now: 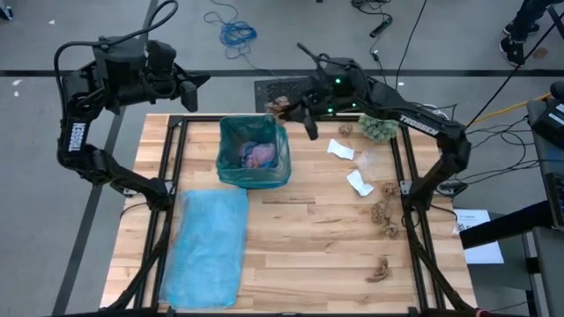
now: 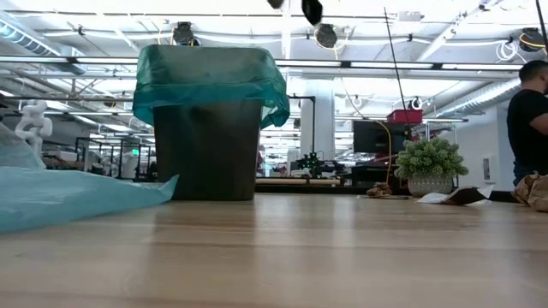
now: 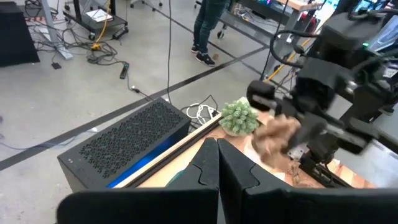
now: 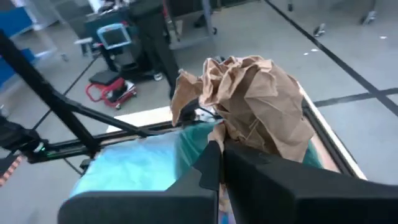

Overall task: Place trash/remove bag and relplace
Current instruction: Put the brown napkin into the trash bin

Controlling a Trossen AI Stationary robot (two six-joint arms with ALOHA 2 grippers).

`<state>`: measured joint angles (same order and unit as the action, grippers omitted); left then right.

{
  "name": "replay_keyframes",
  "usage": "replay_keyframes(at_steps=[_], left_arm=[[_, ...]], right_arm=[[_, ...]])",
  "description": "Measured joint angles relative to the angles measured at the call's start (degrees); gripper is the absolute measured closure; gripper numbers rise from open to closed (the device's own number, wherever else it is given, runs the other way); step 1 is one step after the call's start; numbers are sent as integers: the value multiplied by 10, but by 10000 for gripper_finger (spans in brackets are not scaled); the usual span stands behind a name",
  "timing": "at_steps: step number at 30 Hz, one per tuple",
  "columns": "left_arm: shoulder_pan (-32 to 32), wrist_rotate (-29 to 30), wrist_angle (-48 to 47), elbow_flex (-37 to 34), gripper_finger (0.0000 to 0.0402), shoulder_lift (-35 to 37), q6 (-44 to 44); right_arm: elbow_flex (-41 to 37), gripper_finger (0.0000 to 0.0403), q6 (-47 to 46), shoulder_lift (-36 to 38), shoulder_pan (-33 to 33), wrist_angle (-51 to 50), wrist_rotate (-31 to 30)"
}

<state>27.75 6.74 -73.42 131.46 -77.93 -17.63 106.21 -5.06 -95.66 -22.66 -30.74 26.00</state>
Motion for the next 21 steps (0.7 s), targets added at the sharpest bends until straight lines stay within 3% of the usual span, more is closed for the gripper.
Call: replay_keyframes(at_steps=[4,11,15,21], left_arm=[[0,0,0,0,402,0,1],[0,0,1,0,402,0,1],[0,0,0,0,402,0,1],[0,0,0,0,402,0,1]], right_arm=[[94,403,30,-85,28,-70,-34],[228,388,38,-224,38,-186,-38],[251,333,46,-256,40,-215,-39],[252,210,45,-259,52,-204,-37]])
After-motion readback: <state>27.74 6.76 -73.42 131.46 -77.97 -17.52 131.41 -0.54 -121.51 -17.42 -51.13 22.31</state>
